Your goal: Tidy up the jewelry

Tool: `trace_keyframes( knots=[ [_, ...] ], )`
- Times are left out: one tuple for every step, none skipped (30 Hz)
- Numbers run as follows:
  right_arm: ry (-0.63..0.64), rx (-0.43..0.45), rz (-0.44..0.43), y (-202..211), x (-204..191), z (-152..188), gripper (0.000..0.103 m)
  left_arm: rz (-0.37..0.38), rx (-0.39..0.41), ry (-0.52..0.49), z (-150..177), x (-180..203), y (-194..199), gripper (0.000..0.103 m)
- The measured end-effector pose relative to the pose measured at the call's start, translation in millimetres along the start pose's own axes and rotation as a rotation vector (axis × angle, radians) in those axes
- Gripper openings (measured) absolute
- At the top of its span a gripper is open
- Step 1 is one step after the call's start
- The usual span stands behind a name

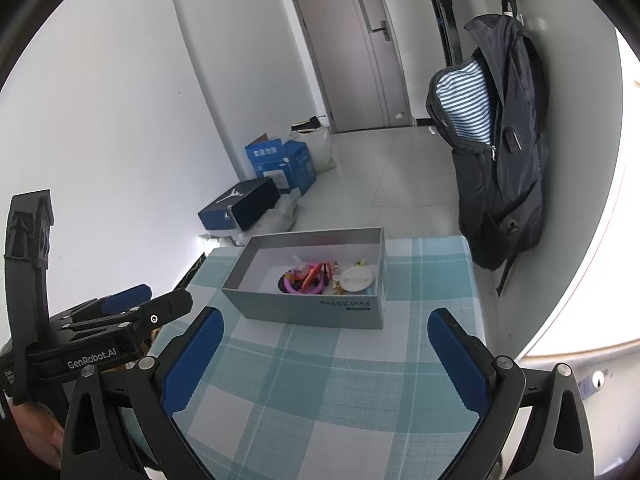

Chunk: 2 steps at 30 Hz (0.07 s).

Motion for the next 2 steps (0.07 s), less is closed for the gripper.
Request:
trace_keyframes(
  knots=[
    [0.0,0.0,0.001,-0.2,0.4,0.2,0.103,-0.003,0.001,-0.001,-0.1,-0.3,-0.3,0.081],
    [0.0,-0.002,0.003,-0.9,0.9,0.3,0.103,-0.007,0.001,-0.007,0.2,0.3,-0.8,0.081]
  ],
)
Point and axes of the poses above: each gripper's, at about its wrist camera, not at the fingertips, and y roughly against the way its jaws point, x to its right, z to its underside, the point moved 3 cm from there along -y, roughly the way its jaws point, and after that the axes turned 2 degrees about z, right-handed, at the moved point
